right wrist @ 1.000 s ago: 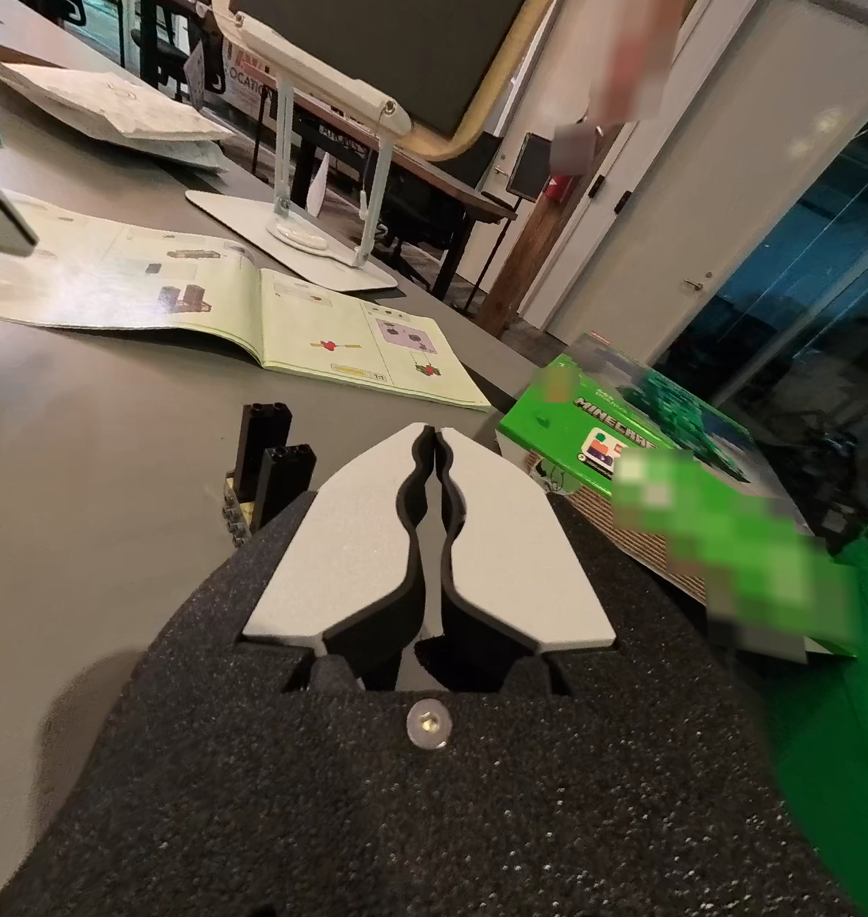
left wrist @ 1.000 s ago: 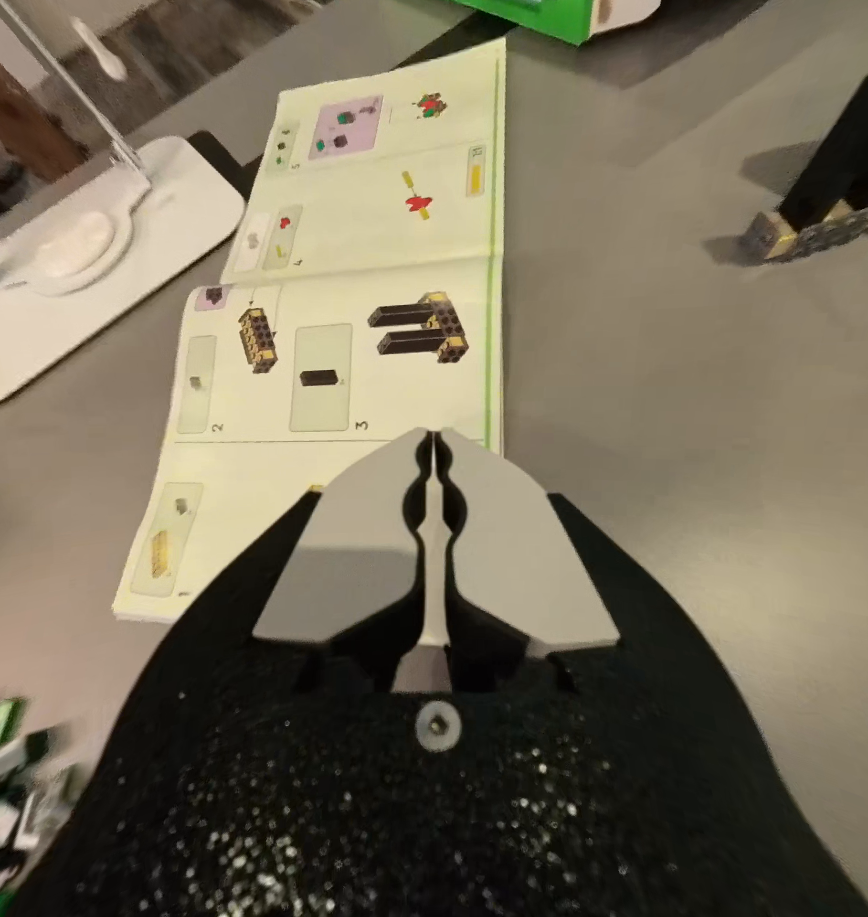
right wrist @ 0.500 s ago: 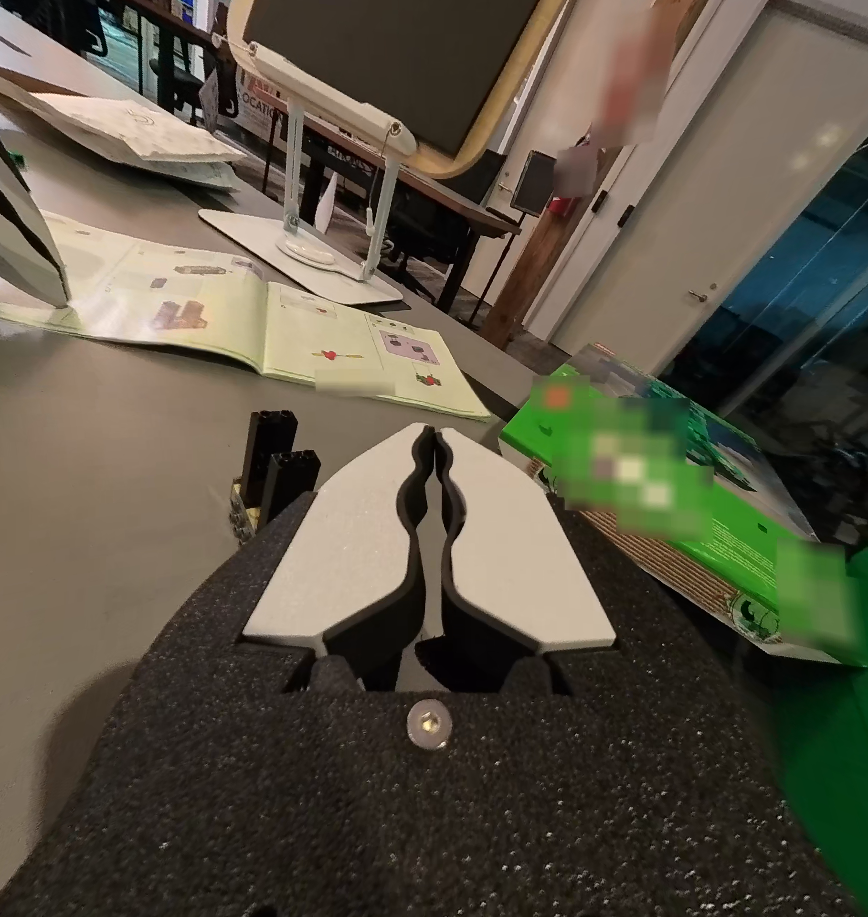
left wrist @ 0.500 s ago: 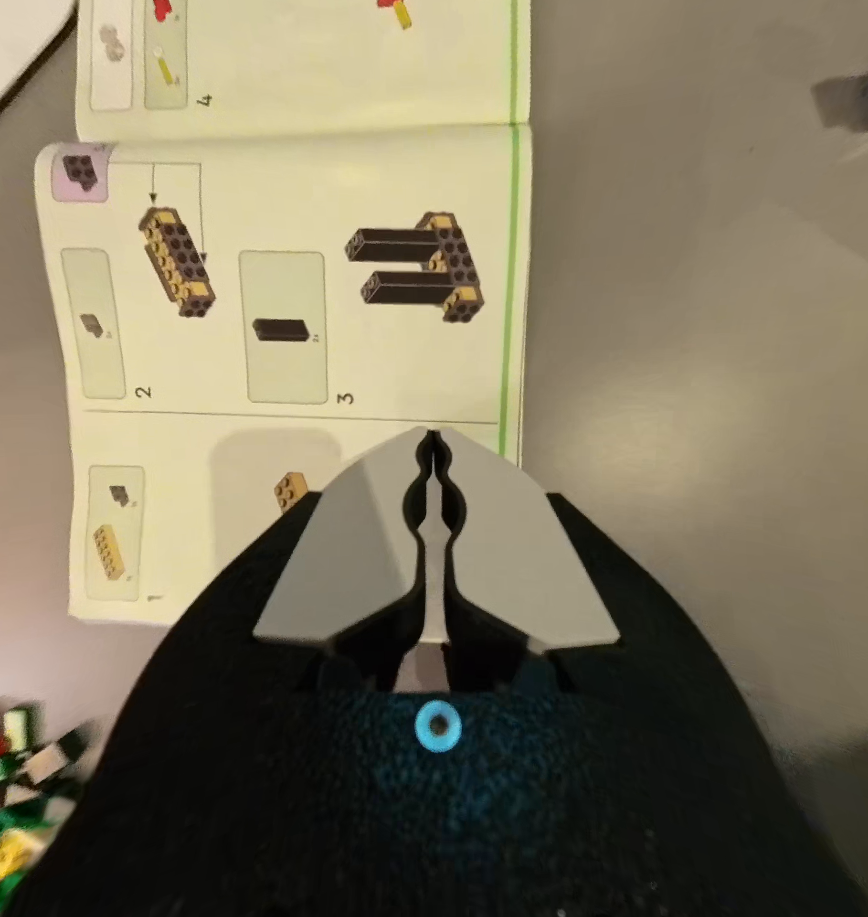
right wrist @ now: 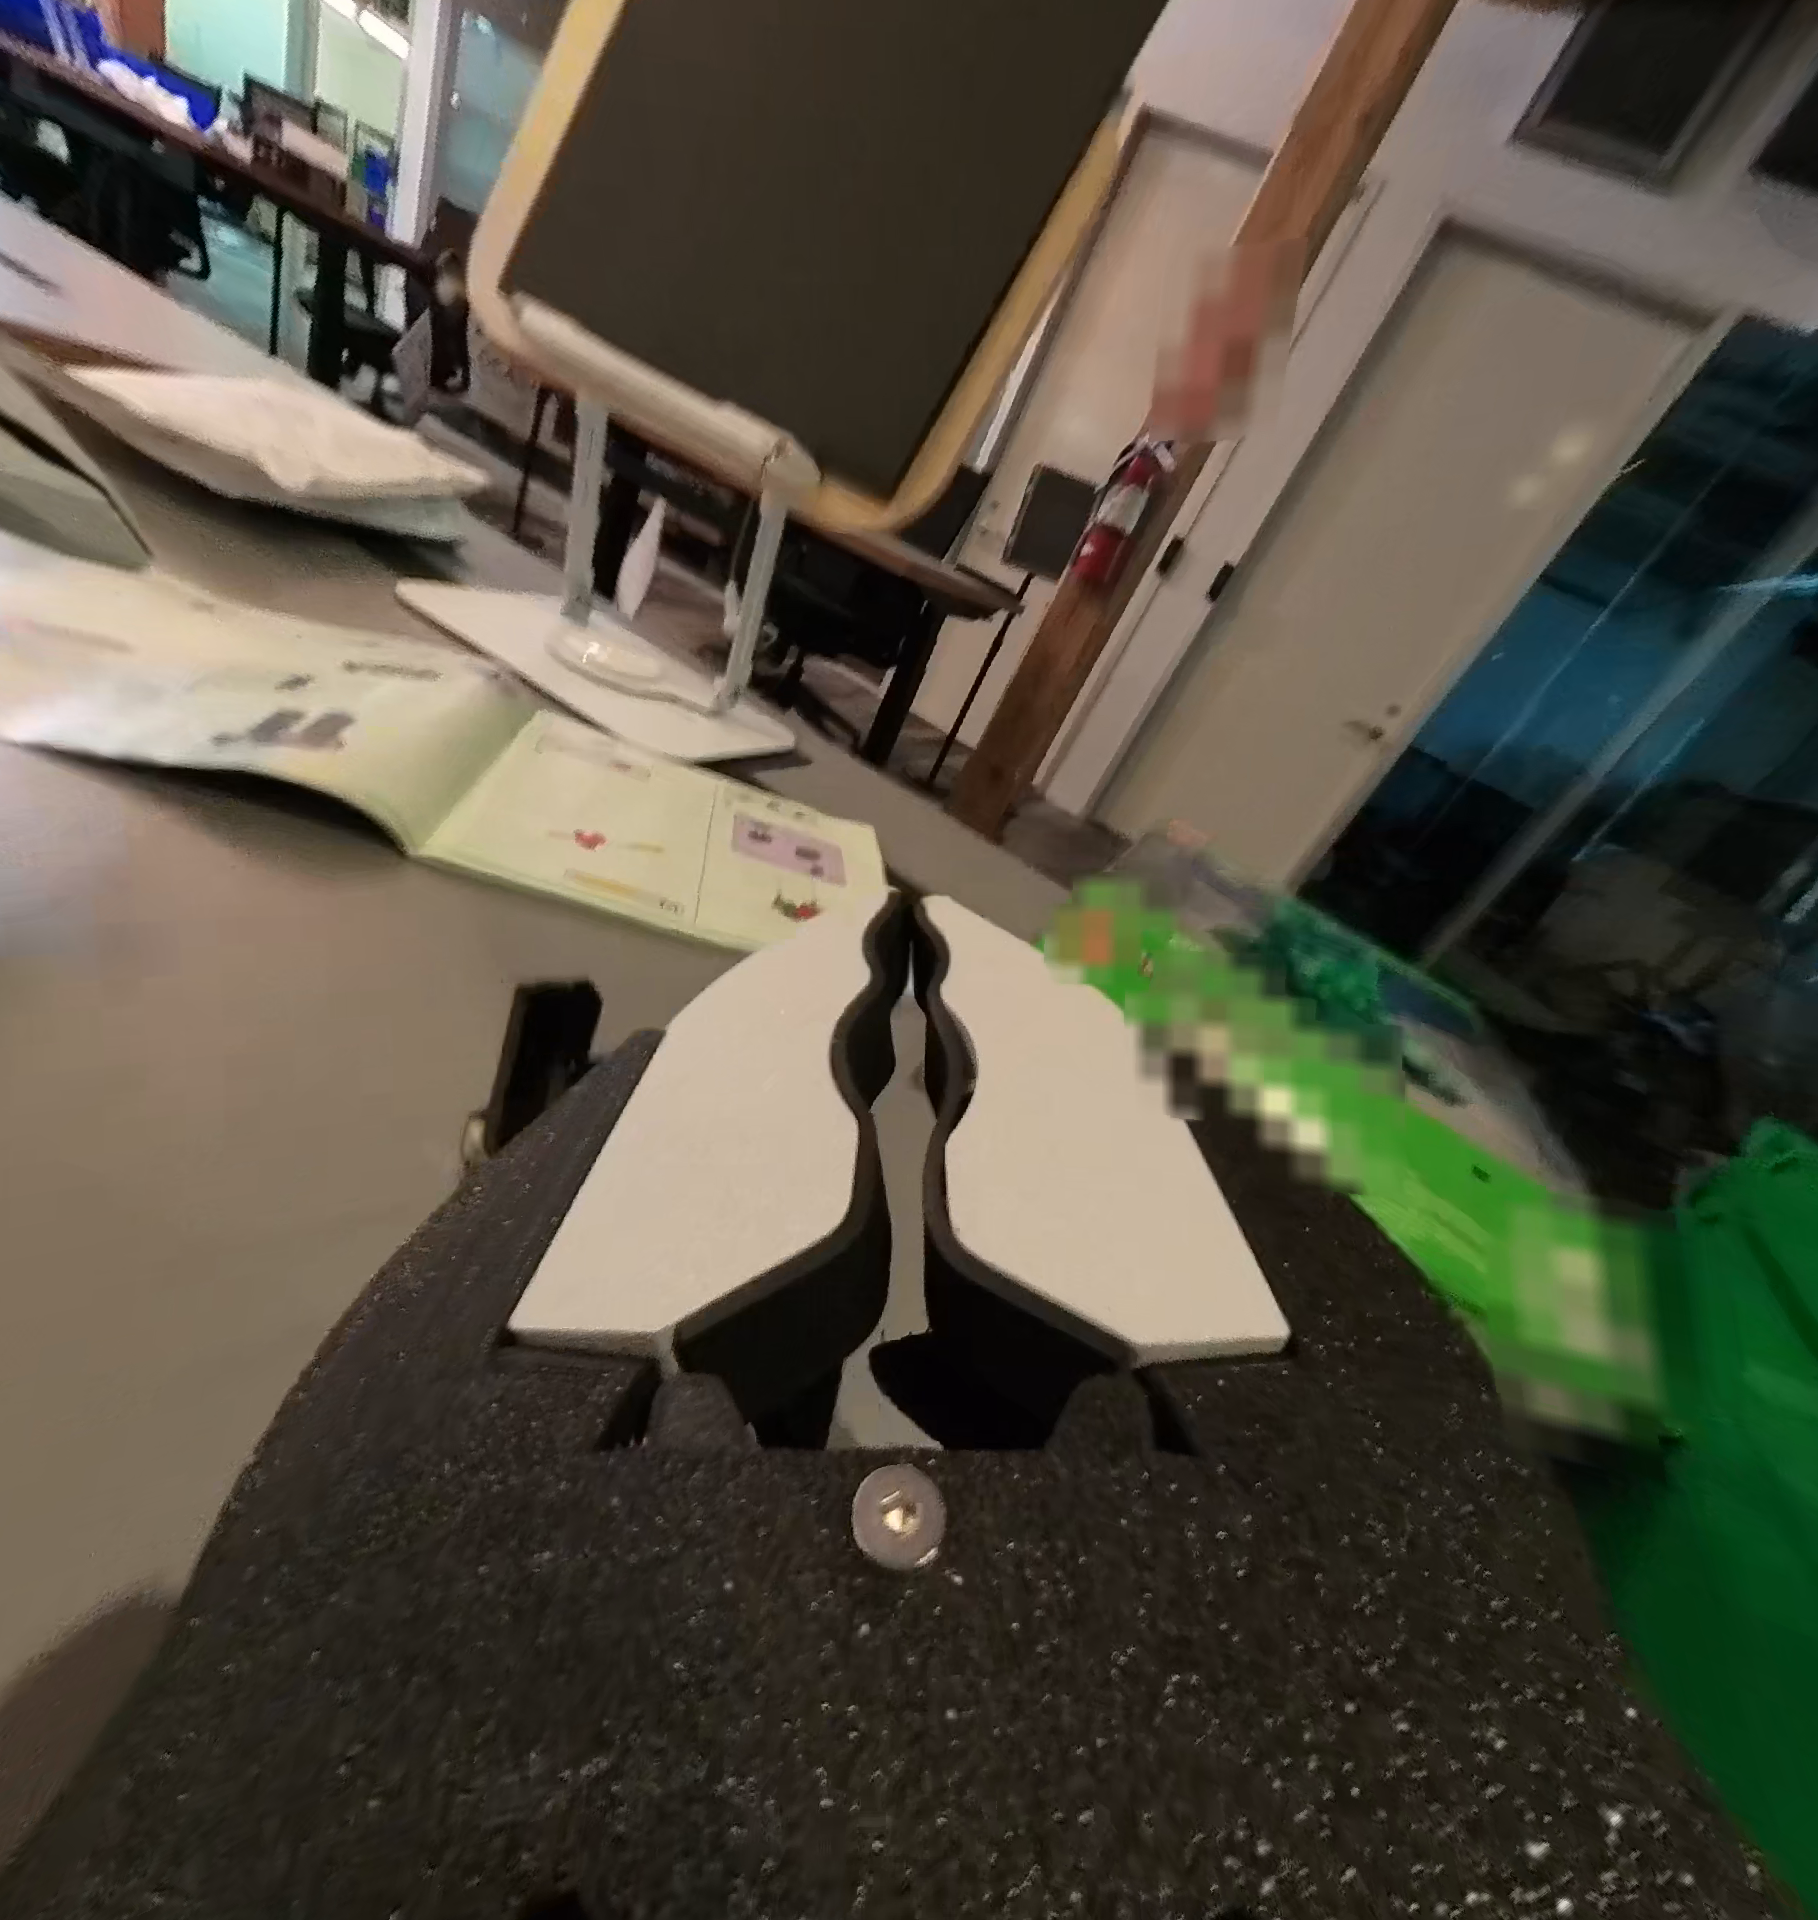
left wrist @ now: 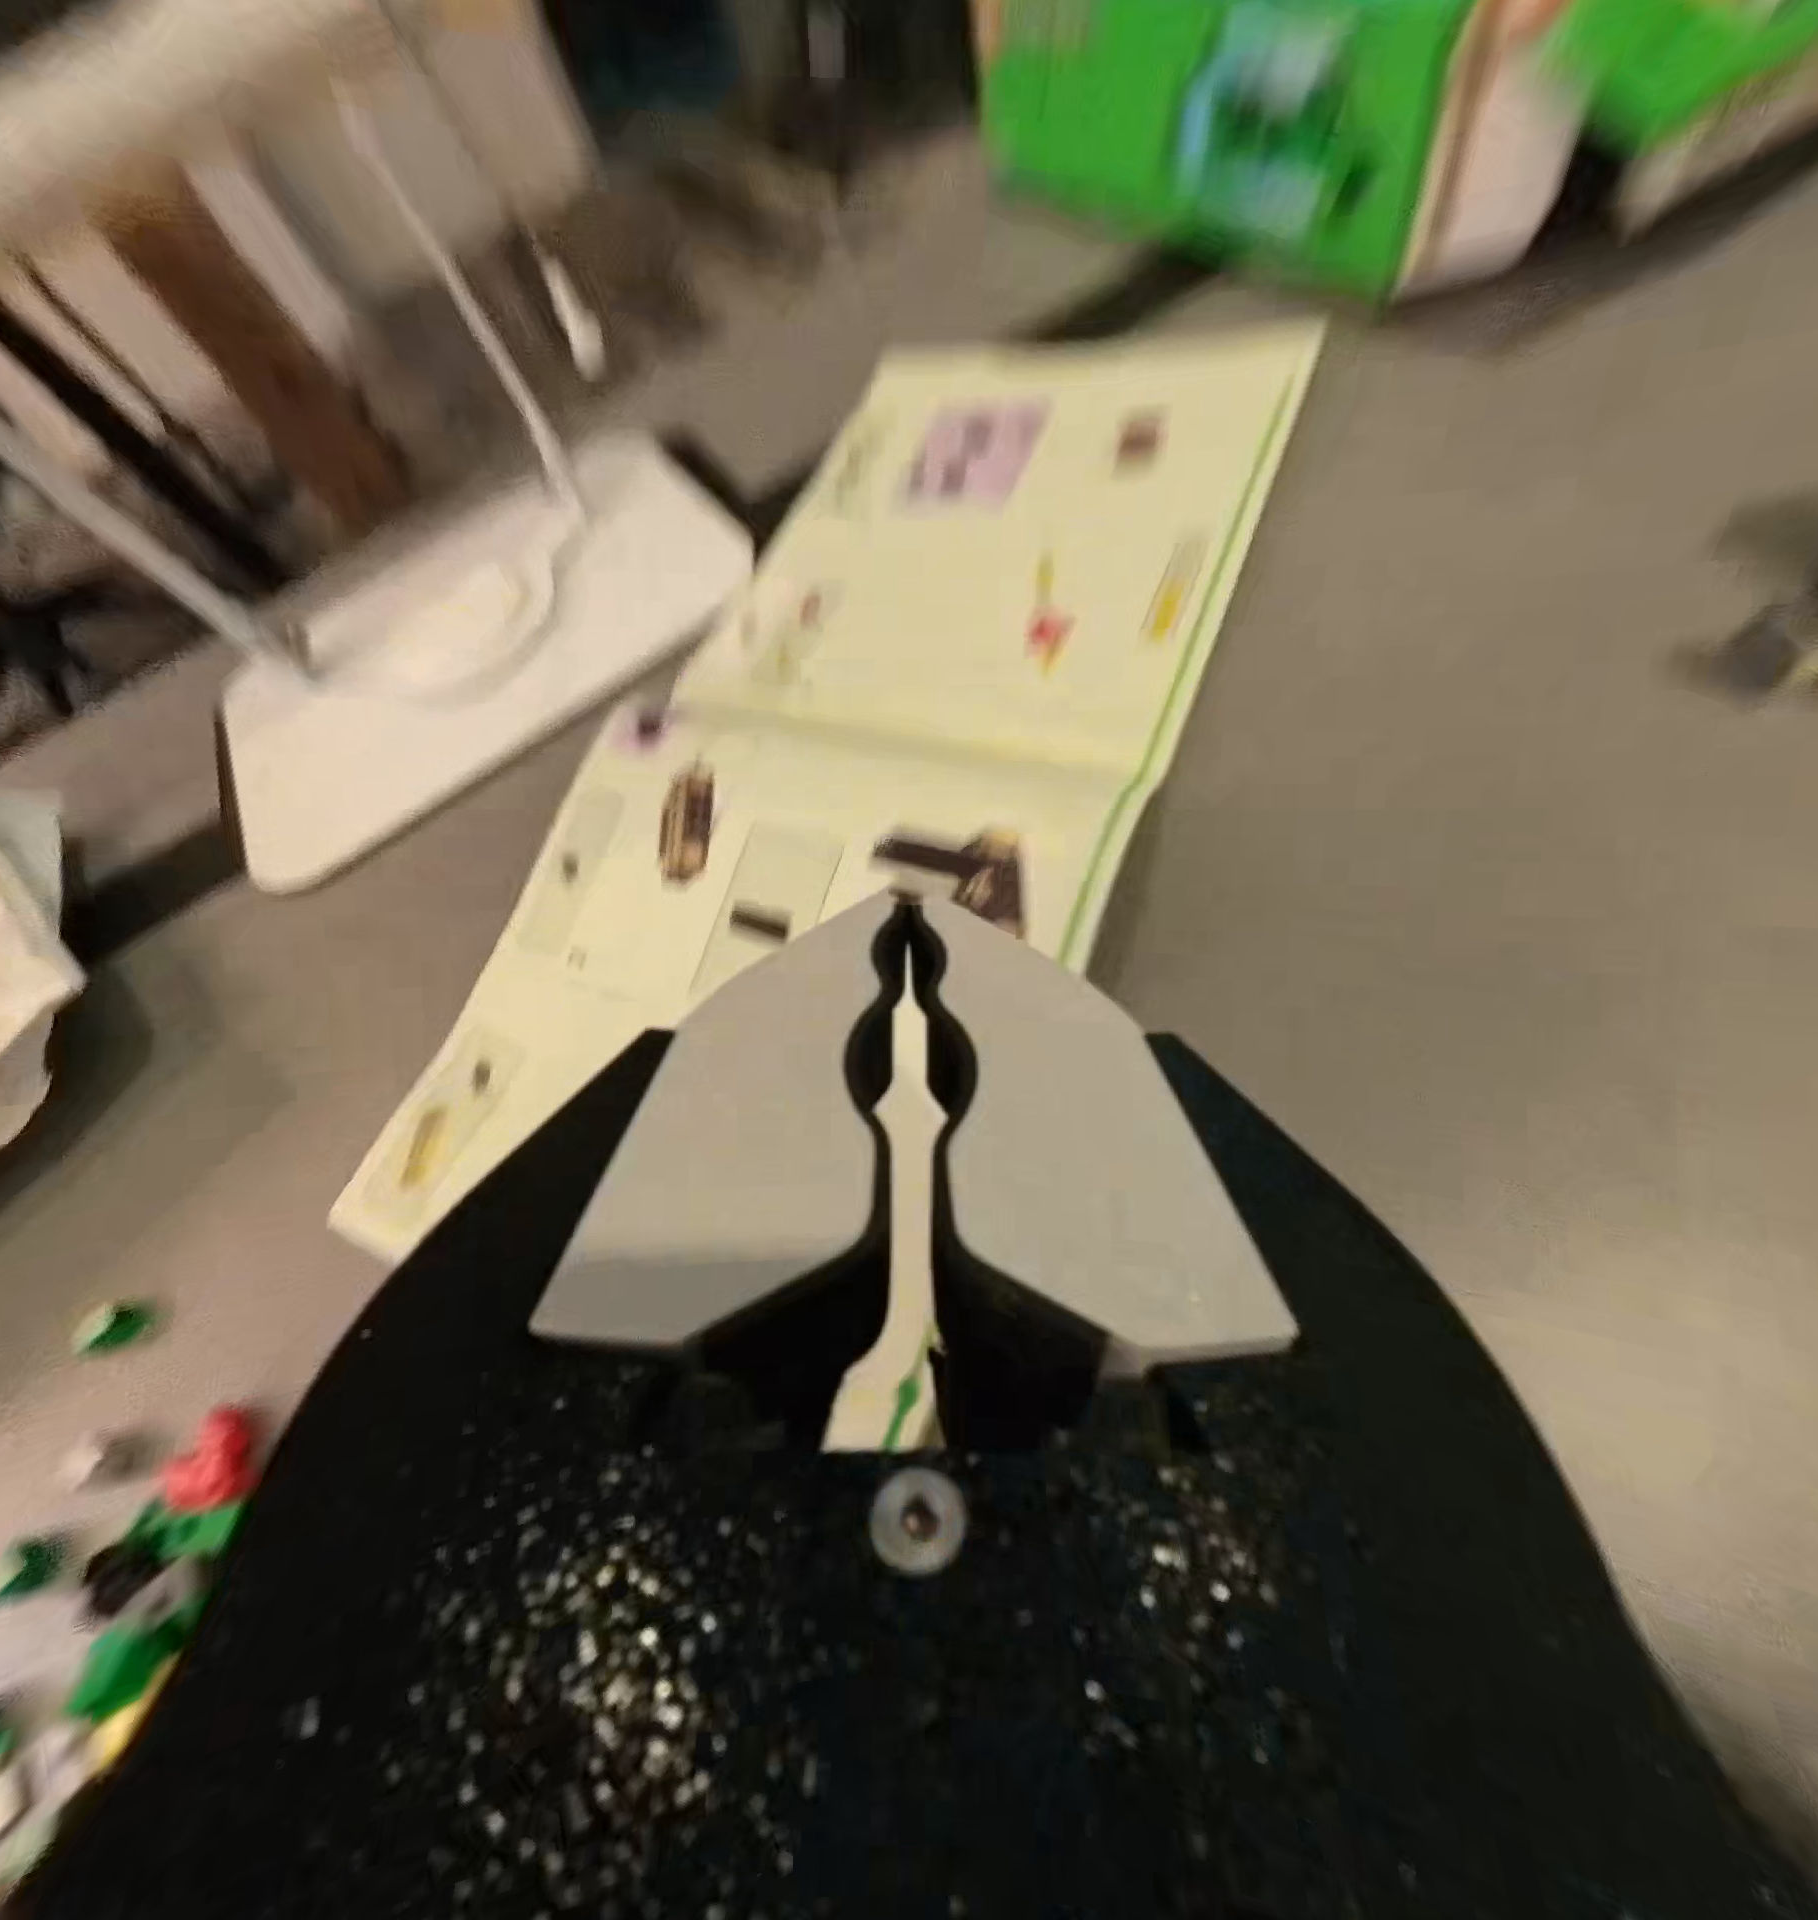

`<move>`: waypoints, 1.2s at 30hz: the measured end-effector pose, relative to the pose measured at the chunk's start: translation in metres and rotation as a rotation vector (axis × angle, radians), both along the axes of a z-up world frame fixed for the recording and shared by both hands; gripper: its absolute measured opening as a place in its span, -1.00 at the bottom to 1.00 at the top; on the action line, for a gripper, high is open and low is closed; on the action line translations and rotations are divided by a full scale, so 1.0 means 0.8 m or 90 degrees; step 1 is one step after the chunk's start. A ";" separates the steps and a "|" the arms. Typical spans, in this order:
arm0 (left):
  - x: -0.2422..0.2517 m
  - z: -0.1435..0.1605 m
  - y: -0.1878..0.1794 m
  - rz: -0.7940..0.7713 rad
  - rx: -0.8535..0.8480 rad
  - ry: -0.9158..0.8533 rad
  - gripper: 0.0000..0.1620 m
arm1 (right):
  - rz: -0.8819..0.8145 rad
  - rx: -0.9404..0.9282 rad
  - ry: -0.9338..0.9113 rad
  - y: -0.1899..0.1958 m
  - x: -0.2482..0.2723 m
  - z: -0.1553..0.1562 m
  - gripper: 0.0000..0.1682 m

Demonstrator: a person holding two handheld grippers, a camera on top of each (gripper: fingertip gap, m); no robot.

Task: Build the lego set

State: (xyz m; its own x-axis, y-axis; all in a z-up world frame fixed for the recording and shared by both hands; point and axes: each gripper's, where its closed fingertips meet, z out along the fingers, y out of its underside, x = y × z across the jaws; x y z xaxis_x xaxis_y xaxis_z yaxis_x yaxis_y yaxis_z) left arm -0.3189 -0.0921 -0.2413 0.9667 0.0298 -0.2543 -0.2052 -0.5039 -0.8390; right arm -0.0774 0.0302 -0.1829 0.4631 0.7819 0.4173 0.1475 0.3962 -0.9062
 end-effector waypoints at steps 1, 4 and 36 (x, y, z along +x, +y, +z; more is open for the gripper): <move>0.013 0.017 0.002 -0.014 0.077 -0.011 -1.00 | 0.004 0.014 0.015 -0.008 -0.003 0.017 -1.00; 0.046 0.044 0.000 -0.046 0.235 -0.009 -1.00 | 0.058 -0.017 0.069 -0.046 -0.034 0.055 -1.00; 0.129 0.025 0.005 -0.231 0.255 0.071 -1.00 | 0.059 -0.218 -0.348 -0.129 -0.066 -0.122 -1.00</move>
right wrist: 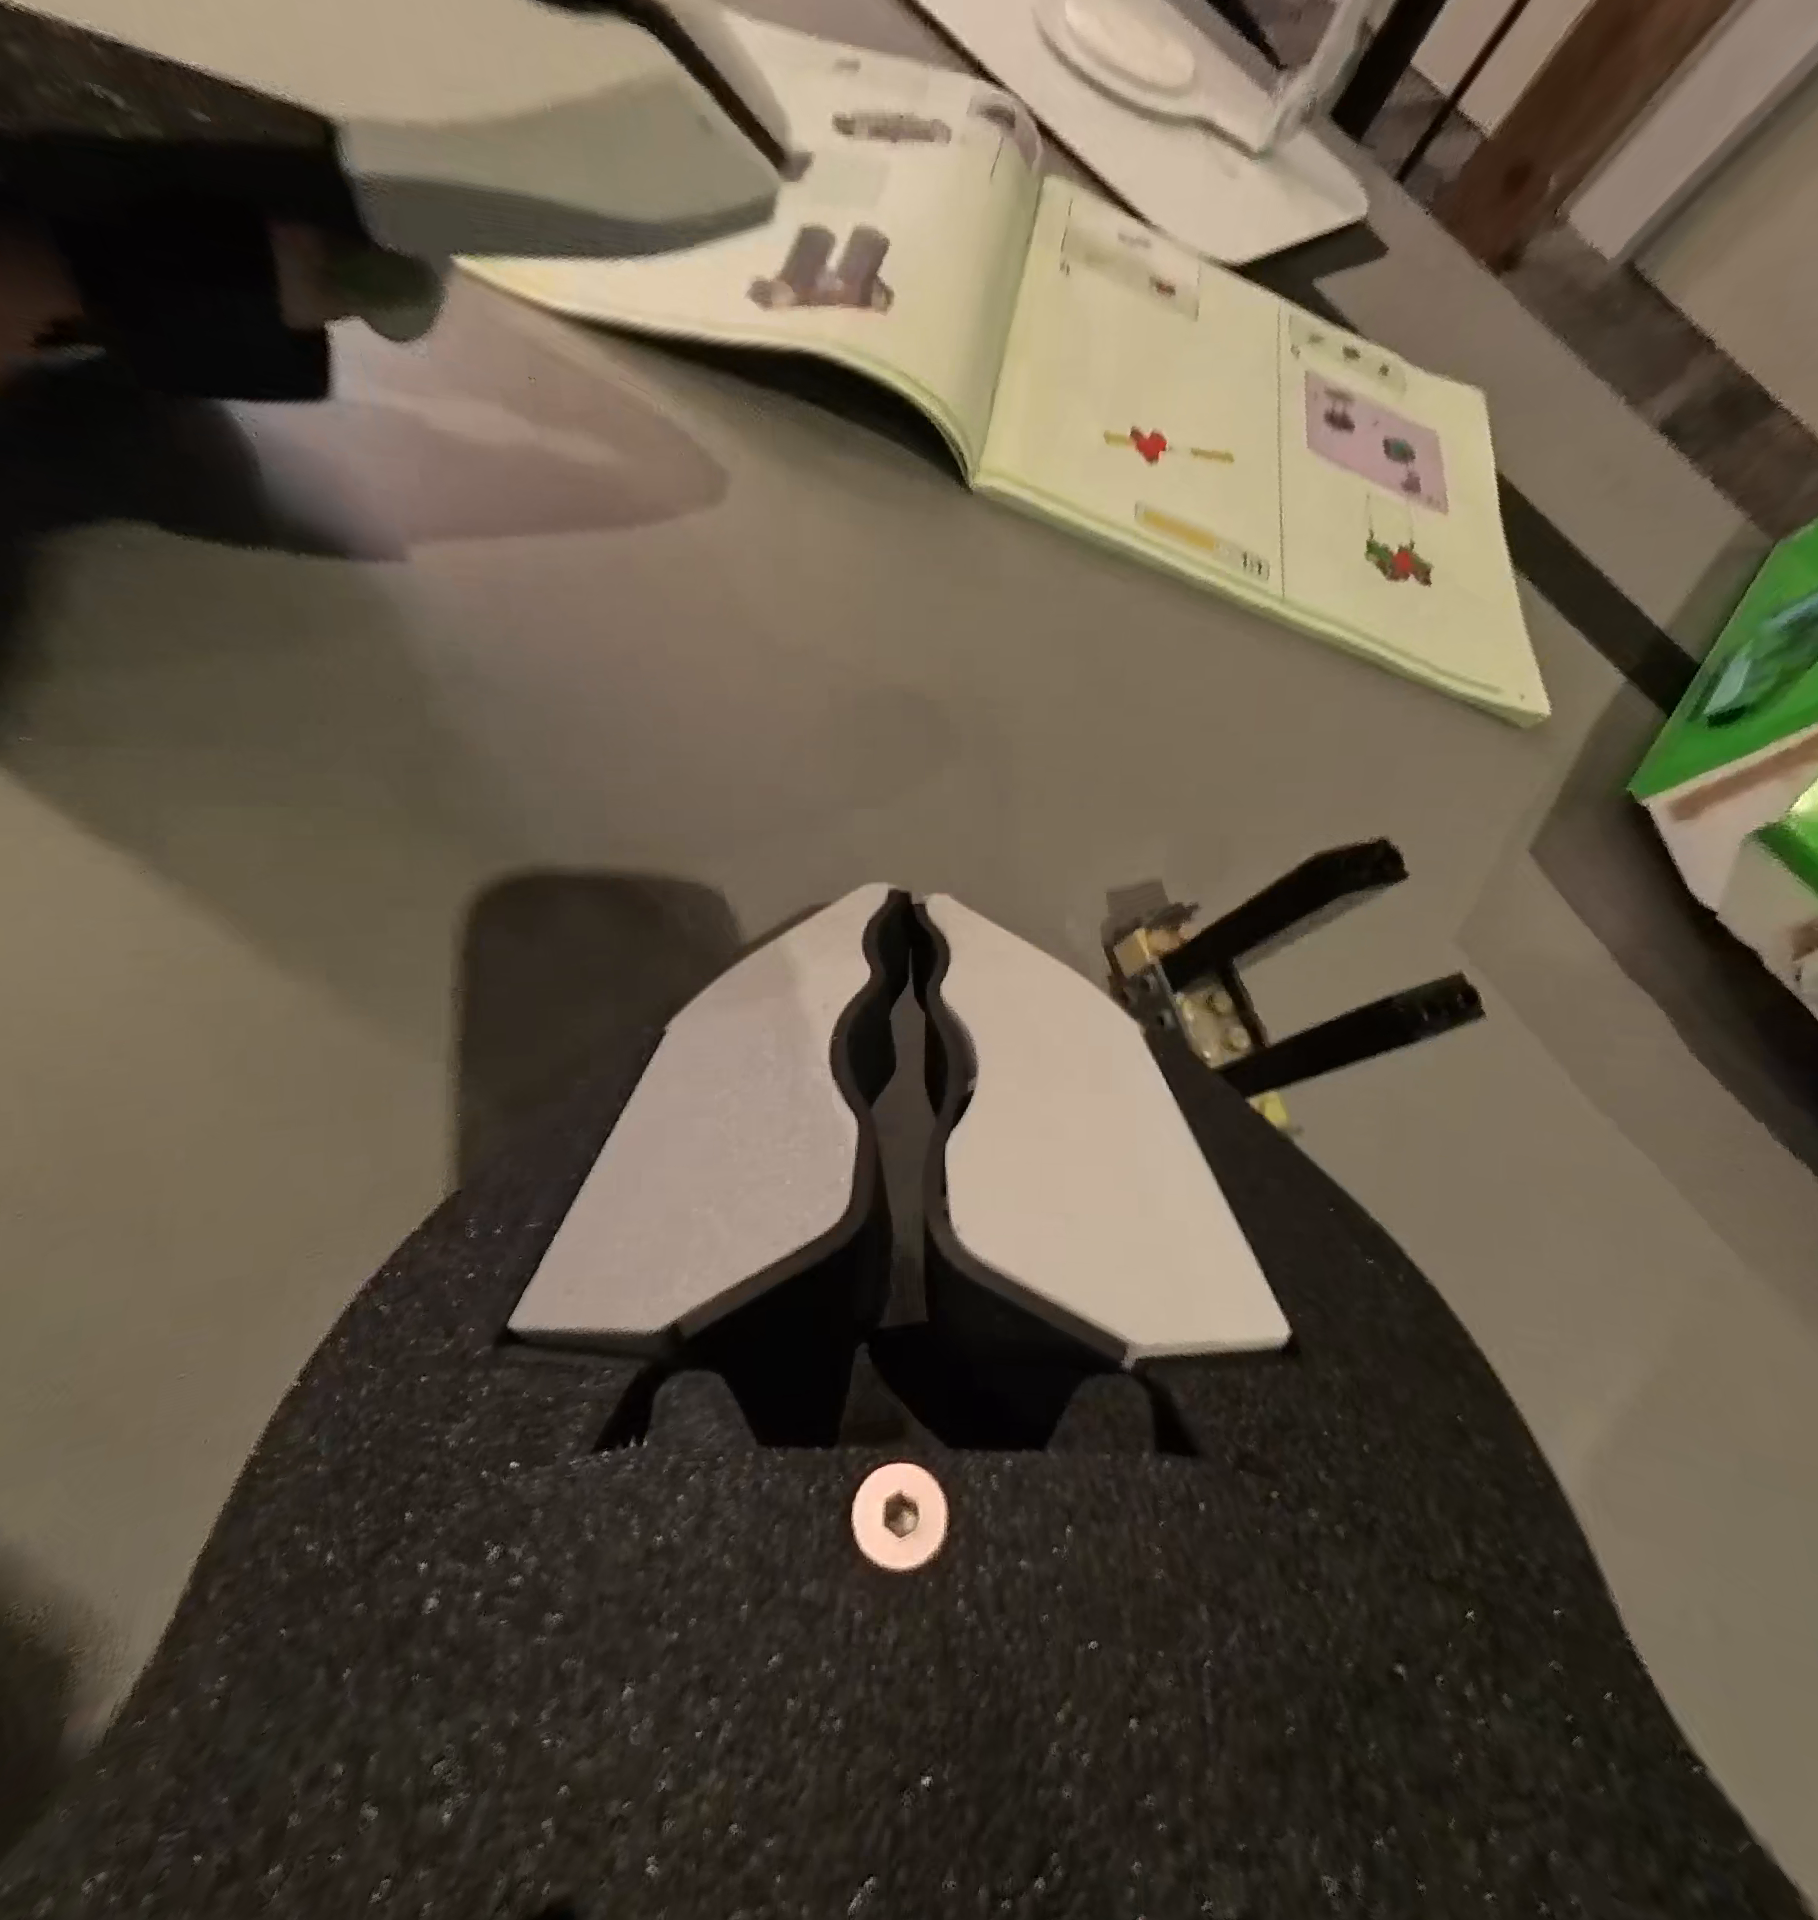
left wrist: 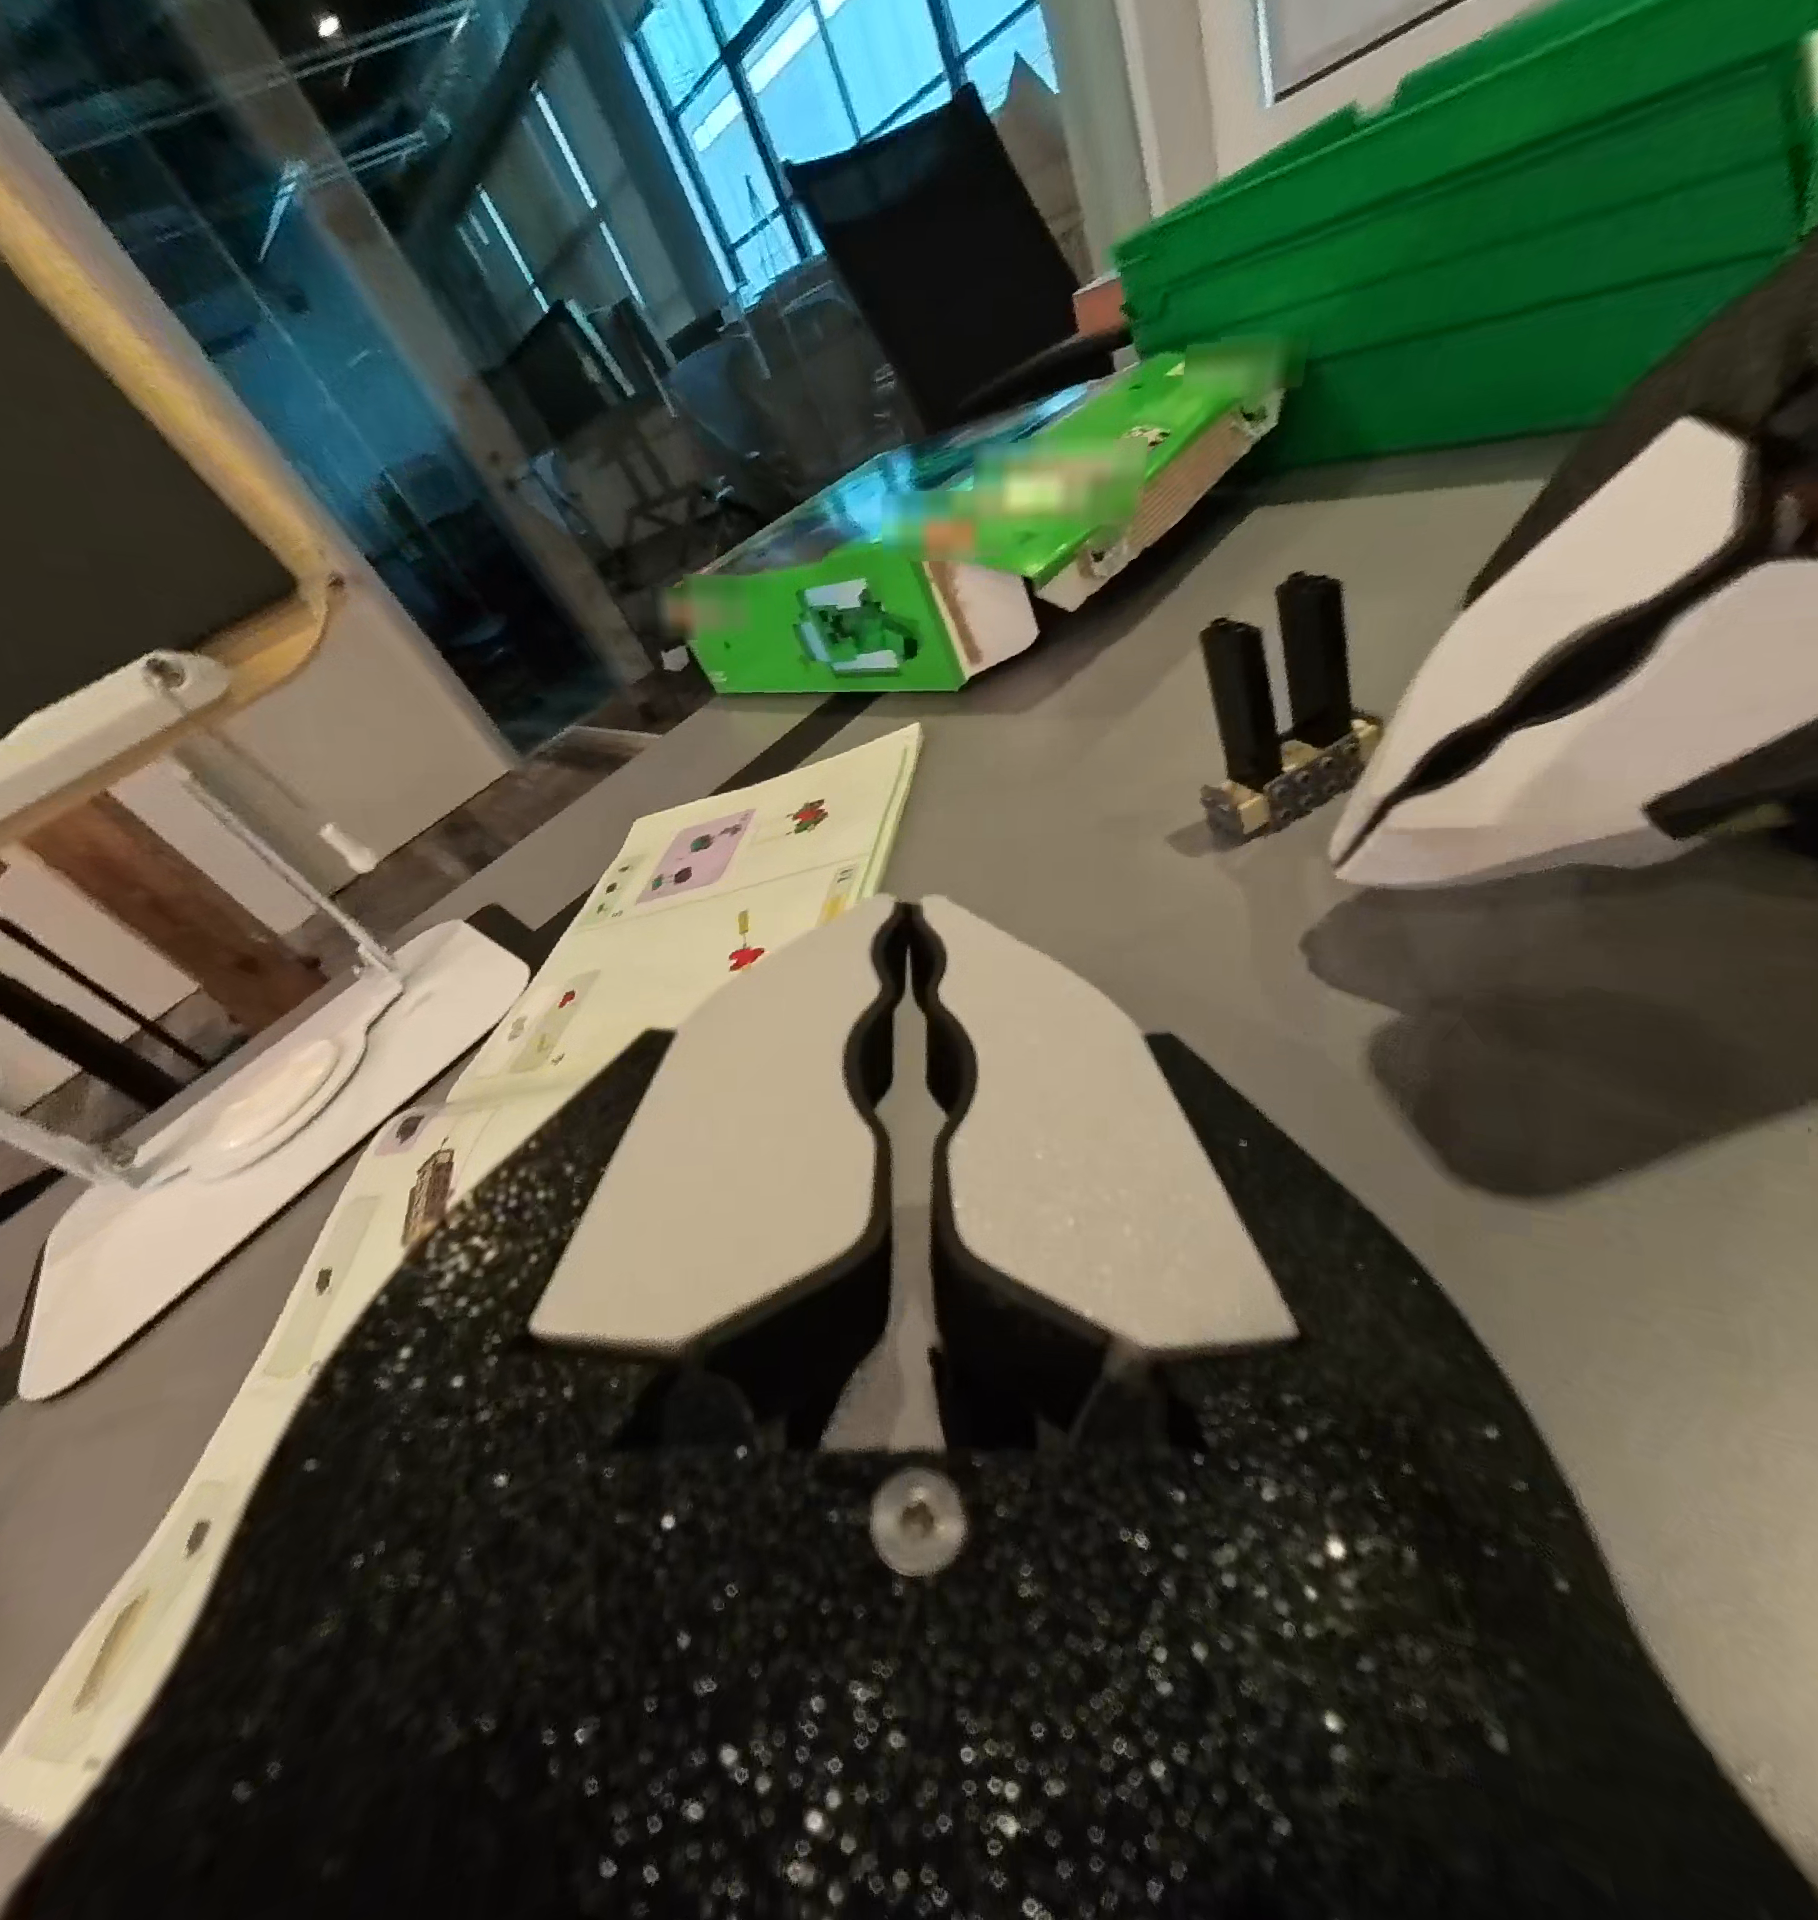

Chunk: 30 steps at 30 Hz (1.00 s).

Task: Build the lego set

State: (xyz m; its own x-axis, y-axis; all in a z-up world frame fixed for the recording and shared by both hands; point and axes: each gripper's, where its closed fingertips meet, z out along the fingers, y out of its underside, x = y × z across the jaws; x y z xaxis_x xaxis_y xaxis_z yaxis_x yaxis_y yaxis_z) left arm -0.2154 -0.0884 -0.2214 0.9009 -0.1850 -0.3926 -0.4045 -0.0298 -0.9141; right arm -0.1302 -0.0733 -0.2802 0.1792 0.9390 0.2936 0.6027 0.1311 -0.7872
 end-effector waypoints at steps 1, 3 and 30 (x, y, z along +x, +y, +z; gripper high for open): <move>0.004 -0.001 0.000 -0.008 -0.001 0.007 -1.00 | -0.007 -0.005 -0.001 0.005 0.003 -0.002 -1.00; 0.009 -0.004 0.000 -0.019 -0.007 0.022 -1.00 | -0.025 0.002 -0.003 0.018 0.009 -0.001 -1.00; 0.015 -0.009 0.000 -0.044 -0.024 0.008 -1.00 | -0.068 -0.055 -0.013 0.077 0.038 -0.008 -0.11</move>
